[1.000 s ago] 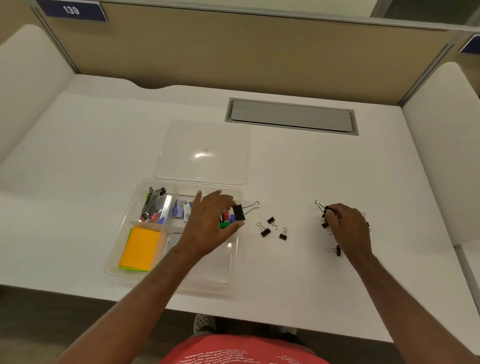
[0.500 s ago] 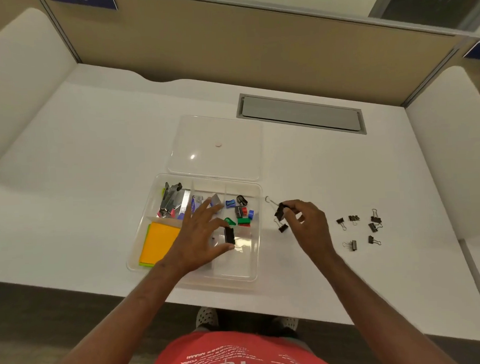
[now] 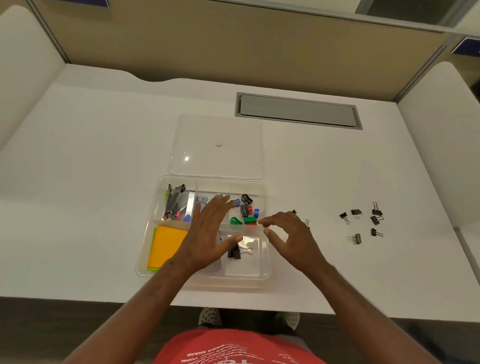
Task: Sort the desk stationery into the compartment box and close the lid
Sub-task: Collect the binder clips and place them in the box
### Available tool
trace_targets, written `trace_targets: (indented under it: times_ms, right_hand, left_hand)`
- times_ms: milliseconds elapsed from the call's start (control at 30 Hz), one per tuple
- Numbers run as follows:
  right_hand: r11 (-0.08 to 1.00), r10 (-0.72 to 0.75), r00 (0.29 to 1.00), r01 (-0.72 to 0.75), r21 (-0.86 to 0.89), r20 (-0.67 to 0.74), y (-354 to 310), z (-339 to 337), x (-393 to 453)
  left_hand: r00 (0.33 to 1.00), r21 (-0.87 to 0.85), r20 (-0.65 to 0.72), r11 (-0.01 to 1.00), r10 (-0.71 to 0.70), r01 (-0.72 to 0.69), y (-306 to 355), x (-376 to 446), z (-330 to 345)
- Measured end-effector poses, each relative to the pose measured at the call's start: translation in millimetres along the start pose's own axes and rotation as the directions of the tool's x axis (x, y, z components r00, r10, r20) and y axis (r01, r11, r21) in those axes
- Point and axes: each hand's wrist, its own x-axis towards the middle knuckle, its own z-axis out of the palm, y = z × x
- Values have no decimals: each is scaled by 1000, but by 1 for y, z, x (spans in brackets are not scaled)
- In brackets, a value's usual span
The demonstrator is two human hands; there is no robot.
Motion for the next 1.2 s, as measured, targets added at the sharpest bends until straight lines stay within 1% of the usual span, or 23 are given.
trace_targets:
  times_ms: [267,467,567,700,867,967,1033,1200]
  right_hand:
    - [992,0,996,-12,-127,-91,23,-23,-12]
    - [974,124,973,-157,-161,-196,56,-37,-27]
    - [962,164,962,-205,-180,-218,76,-39,-33]
    - [951,214,963,-243,-190,-162,98,-37,-35]
    - [953,214,970,-234,-193,-118,111,-35,-26]
    - [947,158,986,-168,-273,-59,117,-37,-18]
    - [935,124,992,-119,-333,-6,122,-40,-14]
    - [916,49,995,-12,-401,83,134,-45,-6]
  left_hand:
    - [995,19,26,995,95,-96,22,26,13]
    - [976,91,52,973,209,-213,51,52,34]
    - [966,126,86,960,242,-251,64,62,48]
    - [959,263,154,926,236,-271,79,75,65]
    - [961,446,229,860,158,-247,91,87,84]
    - [958,522,266,820,104,-234,96,93,93]
    - [949,558,298,788,102,-260,97,98,97]
    - [937,617,328,723,121,-310,99,110,102]
